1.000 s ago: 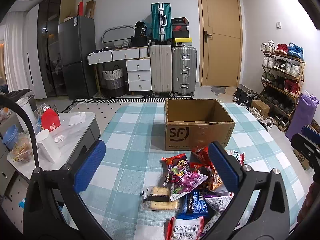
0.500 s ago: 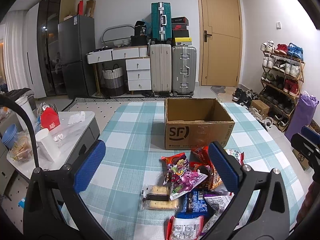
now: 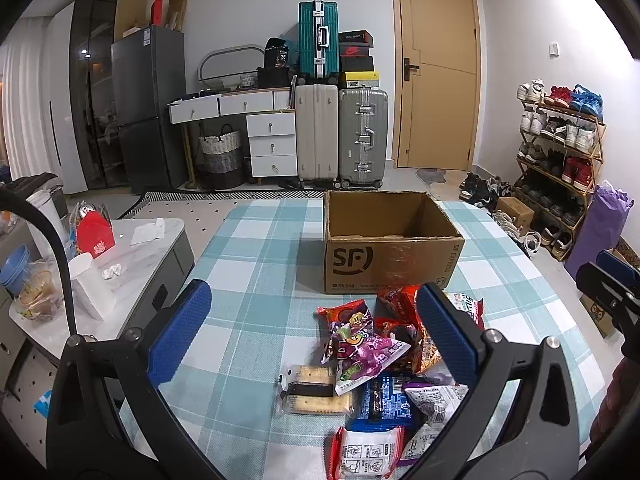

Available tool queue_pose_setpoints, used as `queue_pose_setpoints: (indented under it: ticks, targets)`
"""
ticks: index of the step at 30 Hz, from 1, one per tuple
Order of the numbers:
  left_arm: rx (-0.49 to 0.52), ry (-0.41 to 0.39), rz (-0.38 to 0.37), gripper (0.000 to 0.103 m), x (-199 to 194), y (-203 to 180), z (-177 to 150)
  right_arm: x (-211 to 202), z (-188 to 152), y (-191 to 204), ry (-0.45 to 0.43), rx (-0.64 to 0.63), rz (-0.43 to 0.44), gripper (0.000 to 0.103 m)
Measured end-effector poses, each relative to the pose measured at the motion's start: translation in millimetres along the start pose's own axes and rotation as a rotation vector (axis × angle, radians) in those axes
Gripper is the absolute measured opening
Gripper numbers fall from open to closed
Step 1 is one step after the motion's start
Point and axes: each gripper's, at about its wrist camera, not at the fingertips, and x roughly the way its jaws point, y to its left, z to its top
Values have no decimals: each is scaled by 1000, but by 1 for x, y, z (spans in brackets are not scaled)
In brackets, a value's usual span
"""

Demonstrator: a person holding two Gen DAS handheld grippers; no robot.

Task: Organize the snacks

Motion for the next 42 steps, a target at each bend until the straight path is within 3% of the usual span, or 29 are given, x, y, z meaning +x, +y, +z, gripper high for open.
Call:
queue_pose_setpoints:
  ticks: [12,19,32,42]
  targets:
    - [-28,39,19,102,9,15,-6,16,-18,5,89,13,66,103]
    - [-53,58,80,102,21,35,-20,45,-57,15,227,44,157,103]
    - [-57,92,84,102,40,46,-41,85,-119,36,412,54,242,102]
    - [-79,118,74,102,48,52,-49,105,-131,52,476,42,248,86]
